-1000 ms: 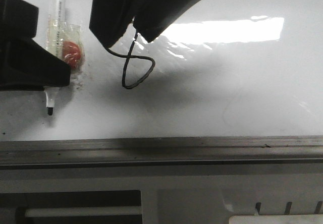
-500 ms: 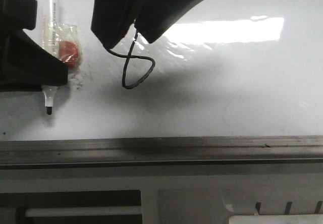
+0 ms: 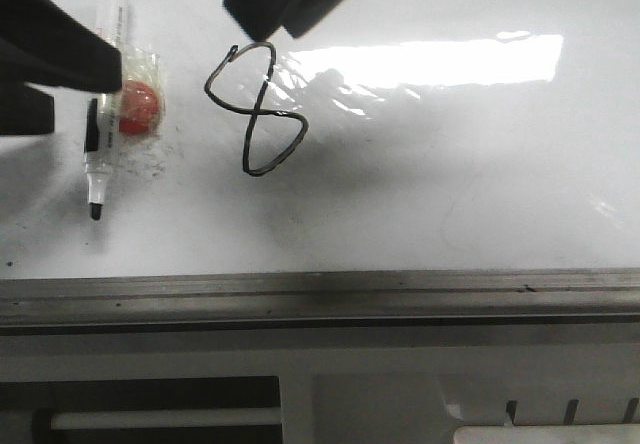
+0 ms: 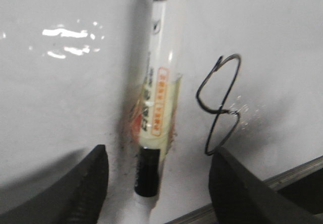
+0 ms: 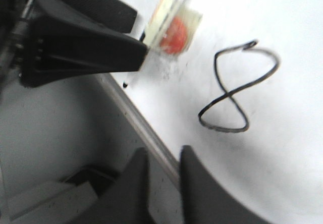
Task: Write number 8 on whiteboard
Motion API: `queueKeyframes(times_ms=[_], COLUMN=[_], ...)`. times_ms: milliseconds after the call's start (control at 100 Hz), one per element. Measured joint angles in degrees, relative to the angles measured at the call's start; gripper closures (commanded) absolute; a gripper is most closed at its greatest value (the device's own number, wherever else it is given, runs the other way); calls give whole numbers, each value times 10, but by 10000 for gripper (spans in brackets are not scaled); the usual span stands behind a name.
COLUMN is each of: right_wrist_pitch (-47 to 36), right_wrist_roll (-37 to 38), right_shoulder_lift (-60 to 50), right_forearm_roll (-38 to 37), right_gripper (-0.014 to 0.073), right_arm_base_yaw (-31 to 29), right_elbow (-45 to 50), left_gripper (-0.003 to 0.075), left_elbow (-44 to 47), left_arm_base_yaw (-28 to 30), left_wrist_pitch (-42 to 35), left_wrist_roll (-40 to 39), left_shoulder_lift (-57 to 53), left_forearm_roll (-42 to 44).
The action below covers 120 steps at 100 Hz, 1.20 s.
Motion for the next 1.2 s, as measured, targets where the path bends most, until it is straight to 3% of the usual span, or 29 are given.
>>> queueKeyframes(times_ms=[90, 380, 700, 930, 1200], right_wrist_pitch=[-21, -131, -325, -341, -341], right_wrist_roll=[1, 3, 4, 4, 4], right_shoulder_lift=[-25, -155, -385, -539, -593], right_forearm_roll=[-9, -33, -47, -55, -56], right_gripper=[655, 655, 655, 657, 657], right_arm_base_yaw=[0, 0, 0, 0, 0], right_elbow=[17, 147, 400, 515, 534], left_gripper=[743, 741, 741, 741, 741], left_elbow=[2, 53, 185, 220, 223], left_arm_base_yaw=[0, 0, 0, 0, 0], left_wrist_pitch=[7, 12, -34, -64, -65], left_wrist_roll=[-1, -1, 2, 3, 3], left_shoulder_lift=[-52, -224, -373, -411, -412], left_forearm_roll=[17, 50, 145, 153, 154])
